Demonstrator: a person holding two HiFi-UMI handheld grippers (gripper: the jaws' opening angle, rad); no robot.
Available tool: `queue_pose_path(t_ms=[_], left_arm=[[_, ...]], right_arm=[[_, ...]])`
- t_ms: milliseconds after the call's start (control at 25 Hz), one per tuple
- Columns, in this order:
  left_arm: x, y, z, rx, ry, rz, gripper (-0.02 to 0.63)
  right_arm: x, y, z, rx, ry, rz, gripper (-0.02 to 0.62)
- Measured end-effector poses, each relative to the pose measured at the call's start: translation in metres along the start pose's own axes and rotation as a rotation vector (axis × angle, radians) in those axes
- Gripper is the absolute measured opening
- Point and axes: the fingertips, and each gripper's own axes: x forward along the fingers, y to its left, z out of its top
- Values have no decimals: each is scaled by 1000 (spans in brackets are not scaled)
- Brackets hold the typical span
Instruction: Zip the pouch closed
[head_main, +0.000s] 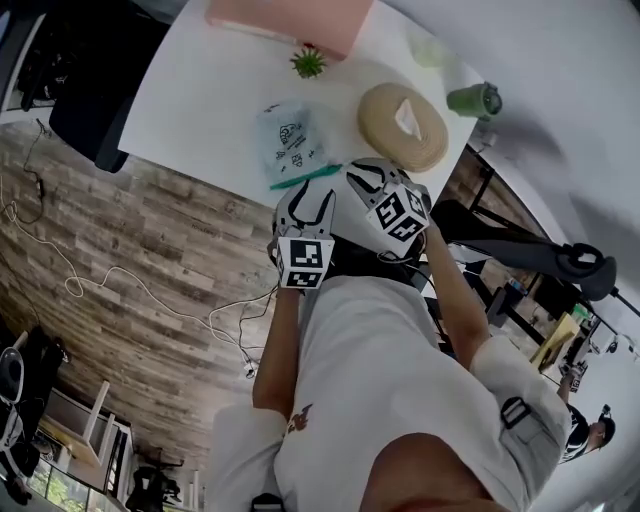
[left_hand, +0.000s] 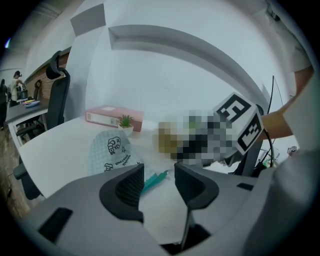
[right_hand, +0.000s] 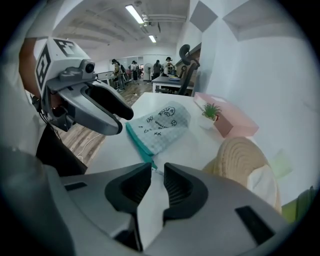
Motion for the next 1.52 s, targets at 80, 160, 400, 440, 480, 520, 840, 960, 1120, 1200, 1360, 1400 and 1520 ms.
queue_pose_path(t_ms=[80, 160, 400, 440, 480, 520, 840, 960, 1120, 1200, 1360, 1400, 1520], left_arm=[[6, -3, -6, -3, 16, -20, 183], [9, -6, -11, -6, 31, -34, 181], [14, -11, -24, -10, 54, -42, 176], [13, -12, -25, -10, 55, -39, 176], [13, -12, -25, -9, 55, -35, 176], [12, -12, -26, -9, 55, -31, 175], [8, -10, -35, -31, 59, 16, 170], [7, -10, -37, -37, 57, 29, 169], [7, -11, -40, -47, 54, 42, 167], [9, -12, -40, -52, 52, 49, 167], [14, -14, -39, -54, 53, 58, 164], [16, -15, -38, -53, 53, 60, 164], [21, -18, -40, -52, 56, 62, 164]], right_arm=[[7, 3, -4, -39, 37, 9, 80], [13, 5, -8, -72, 71, 0, 80], [24, 7, -15, -172, 118, -22, 96], [25, 6, -16, -190, 122, -18, 97], [26, 5, -16, -205, 126, -15, 98], [27, 3, -16, -219, 127, -12, 98], [35, 7, -10, -327, 111, 139, 123], [28, 3, -7, -338, 90, 190, 124], [27, 1, -10, -426, 119, 231, 124], [31, 5, -12, -471, 132, 256, 123], [37, 9, -20, -493, 178, 293, 53], [37, 10, -22, -483, 182, 307, 36], [32, 16, -22, -424, 162, 344, 21]])
